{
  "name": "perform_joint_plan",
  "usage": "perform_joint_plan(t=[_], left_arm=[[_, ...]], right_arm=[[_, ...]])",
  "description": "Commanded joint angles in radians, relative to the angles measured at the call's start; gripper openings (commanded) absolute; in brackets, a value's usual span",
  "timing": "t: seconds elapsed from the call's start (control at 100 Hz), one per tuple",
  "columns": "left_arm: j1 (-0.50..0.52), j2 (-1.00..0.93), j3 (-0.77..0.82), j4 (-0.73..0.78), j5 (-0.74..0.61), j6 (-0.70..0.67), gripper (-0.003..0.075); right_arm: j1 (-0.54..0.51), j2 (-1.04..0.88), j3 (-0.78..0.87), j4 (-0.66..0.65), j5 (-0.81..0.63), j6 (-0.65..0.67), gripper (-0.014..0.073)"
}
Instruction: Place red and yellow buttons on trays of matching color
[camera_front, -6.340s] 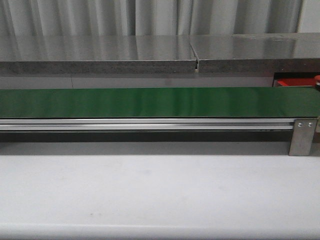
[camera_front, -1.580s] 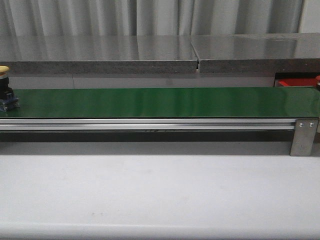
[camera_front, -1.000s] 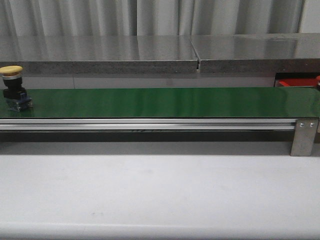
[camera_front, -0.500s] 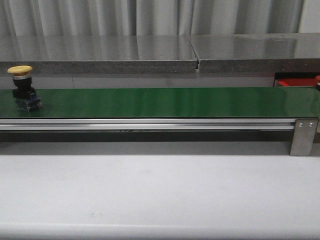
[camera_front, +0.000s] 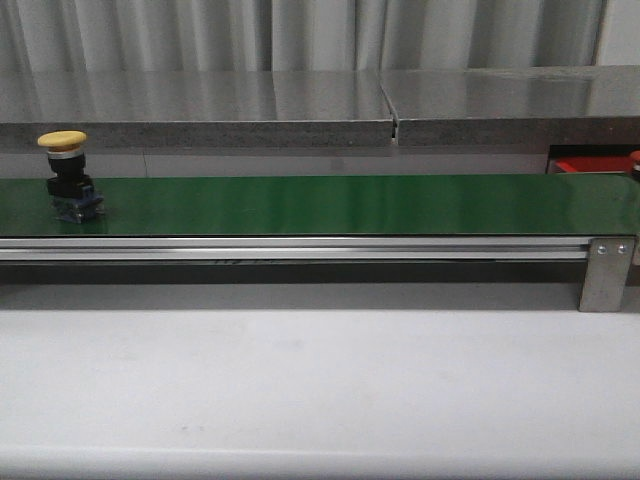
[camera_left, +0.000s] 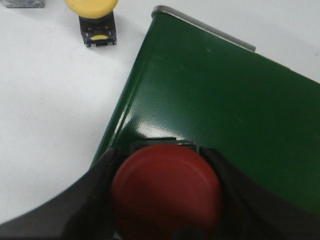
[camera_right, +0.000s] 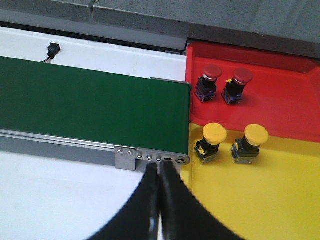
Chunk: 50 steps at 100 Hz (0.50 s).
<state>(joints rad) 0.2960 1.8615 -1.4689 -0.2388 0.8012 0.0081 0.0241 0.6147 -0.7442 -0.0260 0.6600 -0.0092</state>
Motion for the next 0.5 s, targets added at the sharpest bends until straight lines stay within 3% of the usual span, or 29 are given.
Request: perform_joint_plan(t=[0.0,0.07,0.13,0.49], left_arm=[[-0.006,-0.051,-0.025,-0.021,-0.033,0.007,0.0392],[-0.006,-0.051,-0.025,-0.021,-0.028,0.007,0.0514],[-0.006,-0.051,-0.025,-0.027,-0.026,0.007,0.0562],[-0.048,-0.152,-0.047,-0.068,-0.028,0.093,0.0564]], right_arm=[[0.003,-0.003,-0.026,-0.014,-0.070,-0.001,-0.0118],[0.003,-0.003,-0.026,-0.014,-0.070,-0.001,-0.0118],[0.003,-0.003,-0.026,-0.014,-0.070,-0.001,-0.0118],[0.003,-0.003,-0.026,-0.014,-0.070,-0.001,-0.0118]])
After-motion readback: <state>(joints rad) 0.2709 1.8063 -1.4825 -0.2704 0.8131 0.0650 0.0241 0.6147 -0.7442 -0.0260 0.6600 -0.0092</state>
